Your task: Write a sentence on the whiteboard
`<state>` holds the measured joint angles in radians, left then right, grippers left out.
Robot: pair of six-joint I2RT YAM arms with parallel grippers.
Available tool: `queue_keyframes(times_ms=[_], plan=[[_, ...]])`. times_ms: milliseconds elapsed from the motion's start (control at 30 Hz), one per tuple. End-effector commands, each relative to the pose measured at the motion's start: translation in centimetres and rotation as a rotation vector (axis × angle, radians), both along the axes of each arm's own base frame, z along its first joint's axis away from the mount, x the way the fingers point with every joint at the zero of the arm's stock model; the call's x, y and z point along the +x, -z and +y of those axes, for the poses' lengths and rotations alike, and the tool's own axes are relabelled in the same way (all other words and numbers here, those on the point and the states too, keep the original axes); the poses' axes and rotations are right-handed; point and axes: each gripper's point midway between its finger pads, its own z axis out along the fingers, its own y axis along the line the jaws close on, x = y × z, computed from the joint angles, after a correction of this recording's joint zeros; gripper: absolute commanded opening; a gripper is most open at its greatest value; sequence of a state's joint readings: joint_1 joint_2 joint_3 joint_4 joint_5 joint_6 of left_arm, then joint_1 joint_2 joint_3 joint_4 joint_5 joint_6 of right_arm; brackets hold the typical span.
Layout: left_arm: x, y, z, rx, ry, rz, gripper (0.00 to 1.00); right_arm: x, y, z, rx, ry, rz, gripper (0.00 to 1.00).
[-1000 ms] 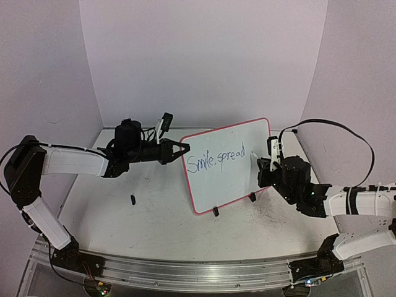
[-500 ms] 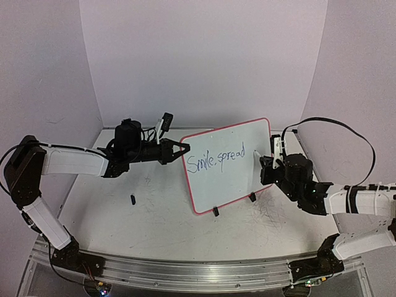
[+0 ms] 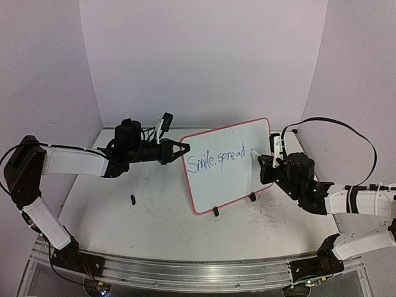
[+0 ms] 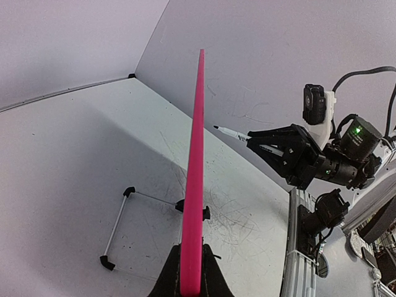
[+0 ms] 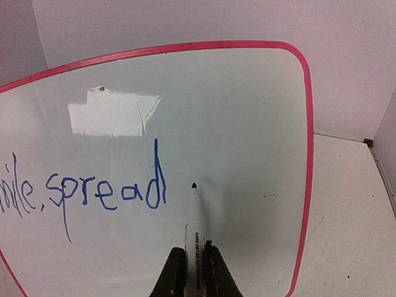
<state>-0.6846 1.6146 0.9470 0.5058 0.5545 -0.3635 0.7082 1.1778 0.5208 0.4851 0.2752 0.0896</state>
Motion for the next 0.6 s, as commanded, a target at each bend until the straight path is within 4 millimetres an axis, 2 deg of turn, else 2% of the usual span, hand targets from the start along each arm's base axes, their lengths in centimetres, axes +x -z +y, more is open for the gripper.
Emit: queue_keyframes(times_ms=[0,567], plan=[[-1.09,1.88,0.03,0.083,0.034,-0.003,0.00,0.69,-2.67,0.47,0.038,0.001,-0.067,0.00],[-1.06,1.95,0.01,0.085,0.034,-0.002,0.00,0.72,-2.03,-0.30,0.043,0.021,-0.066,0.00]])
